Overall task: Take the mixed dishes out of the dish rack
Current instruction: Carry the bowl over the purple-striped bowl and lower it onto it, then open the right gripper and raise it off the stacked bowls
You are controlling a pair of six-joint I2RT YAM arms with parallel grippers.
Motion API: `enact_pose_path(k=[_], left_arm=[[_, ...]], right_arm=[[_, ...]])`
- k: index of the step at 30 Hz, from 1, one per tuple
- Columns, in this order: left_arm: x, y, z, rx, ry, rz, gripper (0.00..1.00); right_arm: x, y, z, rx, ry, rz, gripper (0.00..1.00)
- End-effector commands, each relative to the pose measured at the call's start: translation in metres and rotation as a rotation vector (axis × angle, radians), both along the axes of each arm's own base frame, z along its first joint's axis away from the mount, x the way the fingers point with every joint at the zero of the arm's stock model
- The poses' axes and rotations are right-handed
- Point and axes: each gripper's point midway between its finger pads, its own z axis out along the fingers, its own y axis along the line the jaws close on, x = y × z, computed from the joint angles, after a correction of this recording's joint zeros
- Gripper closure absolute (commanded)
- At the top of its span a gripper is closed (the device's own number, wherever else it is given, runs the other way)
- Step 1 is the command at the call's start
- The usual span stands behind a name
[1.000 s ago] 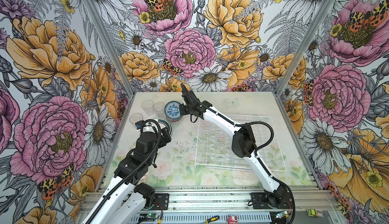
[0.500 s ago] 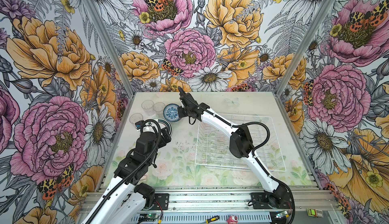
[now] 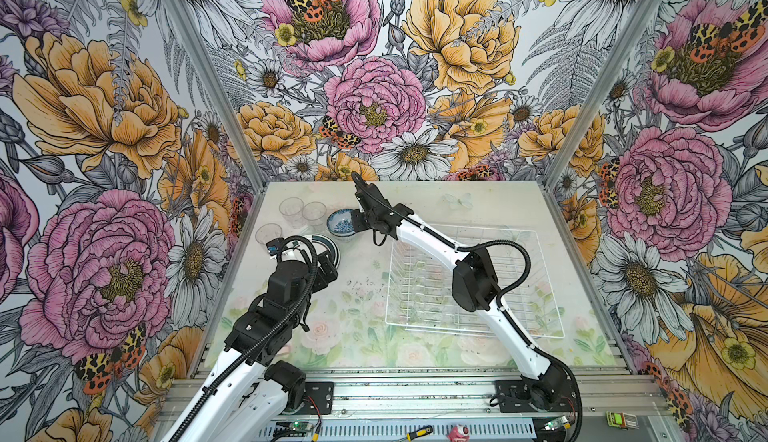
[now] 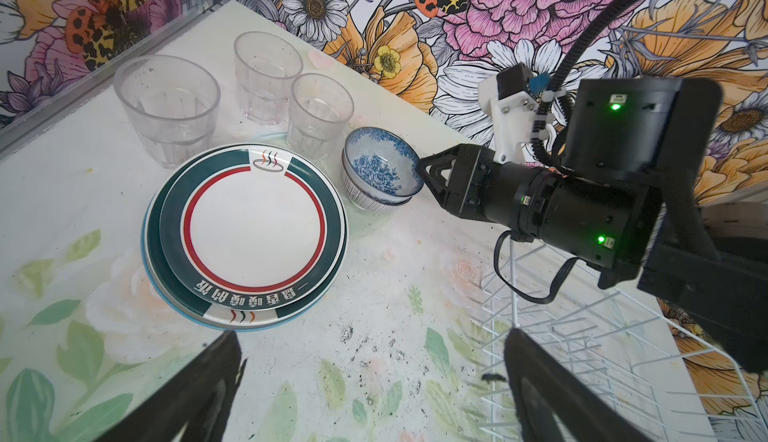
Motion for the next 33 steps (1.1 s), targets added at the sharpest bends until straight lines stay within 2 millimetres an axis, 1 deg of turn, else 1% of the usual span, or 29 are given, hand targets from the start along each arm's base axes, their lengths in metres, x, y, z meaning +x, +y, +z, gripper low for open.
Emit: enact_pose_path(k=[1,3,5,7,9,10,11,12,13,14,16,17,18,19,20,21,23,24,25,26,28,29,31,33], left_arm=[[0.0,0.006,0.002,0.004,-0.017,0.027,0.01],[0.0,0.007,0.001,0.005,-0.015,0.028,0.01],[0.0,0.007,0.004,0.002,-0.021,0.029,0.01],[0.001,0.007,0.006,0.0,-0.028,0.031,0.01],[0.001,0.007,0.008,-0.002,-0.033,0.03,0.01],[0.002,0.006,0.008,-0.001,-0.036,0.025,0.01],[0.003,0.004,0.008,0.0,-0.038,0.017,0.01],[0.004,0.003,0.008,0.003,-0.037,0.009,0.01],[0.005,0.001,0.007,0.004,-0.034,0.004,0.01],[0.006,-0.001,0.007,0.002,-0.03,-0.006,0.01],[0.01,-0.007,0.006,0.002,-0.025,-0.03,0.01],[0.012,-0.01,0.005,-0.001,-0.022,-0.042,0.01],[0.013,-0.013,0.004,-0.005,-0.022,-0.055,0.01],[0.015,-0.017,0.004,-0.01,-0.022,-0.07,0.01],[0.016,-0.02,0.002,-0.011,-0.019,-0.083,0.01],[0.017,-0.023,0.002,-0.012,-0.02,-0.093,0.01],[0.017,-0.027,0.0,-0.006,-0.023,-0.11,0.01],[0.018,-0.029,-0.001,-0.004,-0.028,-0.114,0.01],[0.018,-0.031,-0.002,-0.005,-0.031,-0.119,0.01],[0.019,-0.034,-0.004,-0.005,-0.031,-0.129,0.01],[0.023,-0.041,-0.006,-0.006,-0.029,-0.16,0.01],[0.025,-0.045,-0.009,-0.003,-0.019,-0.176,0.01],[0.029,-0.054,-0.011,0.0,-0.001,-0.207,0.01],[0.033,-0.06,-0.014,0.006,0.009,-0.226,0.01]], right_arm=[[0.002,0.011,0.031,0.063,-0.052,0.031,0.56],[0.002,0.007,0.049,0.078,-0.069,0.035,0.53],[0.005,-0.004,0.078,0.096,-0.097,0.028,0.48],[0.007,-0.021,0.107,0.112,-0.122,0.012,0.44],[0.008,-0.045,0.135,0.129,-0.142,-0.015,0.41],[0.009,-0.062,0.147,0.127,-0.15,-0.042,0.4],[0.009,-0.081,0.154,0.113,-0.155,-0.076,0.39],[0.01,-0.099,0.156,0.09,-0.158,-0.109,0.37],[0.008,-0.123,0.165,0.071,-0.171,-0.15,0.36],[0.006,-0.148,0.169,0.048,-0.174,-0.198,0.34],[-0.003,-0.198,0.17,0.007,-0.17,-0.291,0.31],[-0.008,-0.228,0.16,-0.021,-0.147,-0.348,0.3],[-0.018,-0.251,0.158,-0.032,-0.137,-0.39,0.29],[-0.026,-0.284,0.155,-0.043,-0.128,-0.45,0.29],[-0.039,-0.317,0.142,-0.075,-0.104,-0.517,0.27],[-0.05,-0.344,0.139,-0.092,-0.1,-0.577,0.26],[-0.085,-0.408,0.125,-0.114,-0.077,-0.725,0.2],[-0.101,-0.43,0.122,-0.122,-0.081,-0.78,0.16],[-0.117,-0.457,0.118,-0.133,-0.082,-0.843,0.12],[-0.13,-0.479,0.114,-0.136,-0.078,-0.893,0.11],[-0.152,-0.509,0.099,-0.112,-0.041,-0.954,0.11],[-0.159,-0.517,0.09,-0.078,-0.009,-0.964,0.11],[-0.168,-0.522,0.074,-0.024,0.043,-0.959,0.11],[-0.171,-0.521,0.058,0.002,0.104,-0.929,0.12]])
